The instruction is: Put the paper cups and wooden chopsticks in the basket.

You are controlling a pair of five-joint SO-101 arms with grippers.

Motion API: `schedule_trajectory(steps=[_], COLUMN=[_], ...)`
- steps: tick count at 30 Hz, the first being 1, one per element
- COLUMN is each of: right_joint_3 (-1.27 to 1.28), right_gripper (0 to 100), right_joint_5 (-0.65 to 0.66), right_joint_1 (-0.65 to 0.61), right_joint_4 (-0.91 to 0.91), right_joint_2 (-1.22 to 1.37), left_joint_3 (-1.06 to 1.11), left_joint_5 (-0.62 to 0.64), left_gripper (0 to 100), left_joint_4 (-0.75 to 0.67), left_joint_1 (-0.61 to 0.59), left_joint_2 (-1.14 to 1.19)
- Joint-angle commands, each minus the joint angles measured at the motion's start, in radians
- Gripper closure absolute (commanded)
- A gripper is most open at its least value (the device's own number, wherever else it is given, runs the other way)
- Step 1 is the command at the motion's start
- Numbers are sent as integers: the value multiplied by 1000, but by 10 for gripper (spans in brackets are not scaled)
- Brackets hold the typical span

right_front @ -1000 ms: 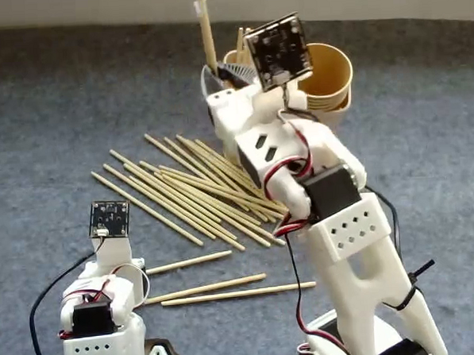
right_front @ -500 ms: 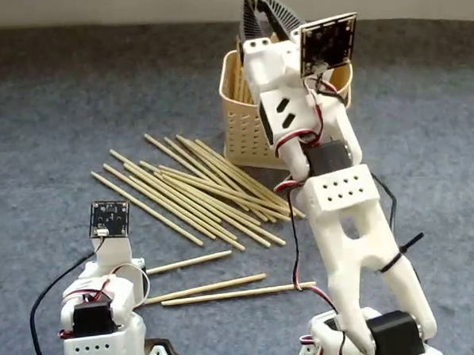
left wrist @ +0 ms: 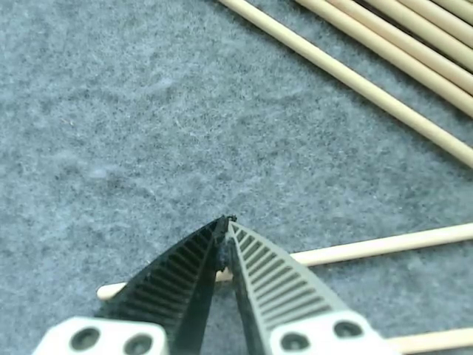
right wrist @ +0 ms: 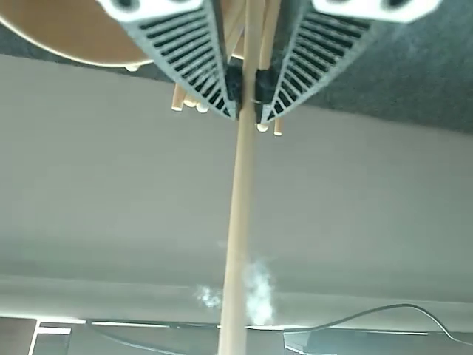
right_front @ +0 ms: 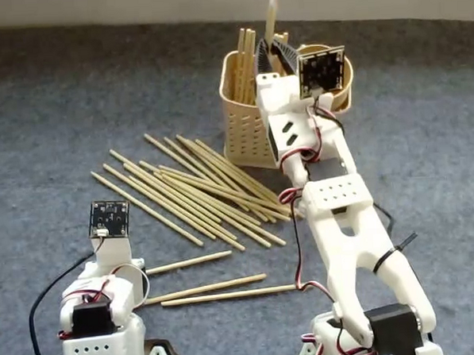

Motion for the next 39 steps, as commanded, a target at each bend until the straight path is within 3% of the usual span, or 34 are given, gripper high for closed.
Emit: schedule_trajectory(steps=[1,5,19,30,39], right_joint_3=[13,39,42,42,41], right_gripper=[971,873,871,871,871], right_joint_5=[-3,-3,-3,-3,26], right_joint_1=[13,13,13,-93,-220], right_joint_4=[-4,-4,8,450,817], right_joint_2=[-8,-10,-50,-432,-576], left_joint_3=[21,21,21,21,21], left_joint_5=[-6,-6,-6,-6,-6], left_gripper=[995,995,995,995,995], left_joint_4=[5,5,5,5,5], left_joint_1=[-5,-5,-5,-5,-5], left_joint_2=[7,7,7,7,7])
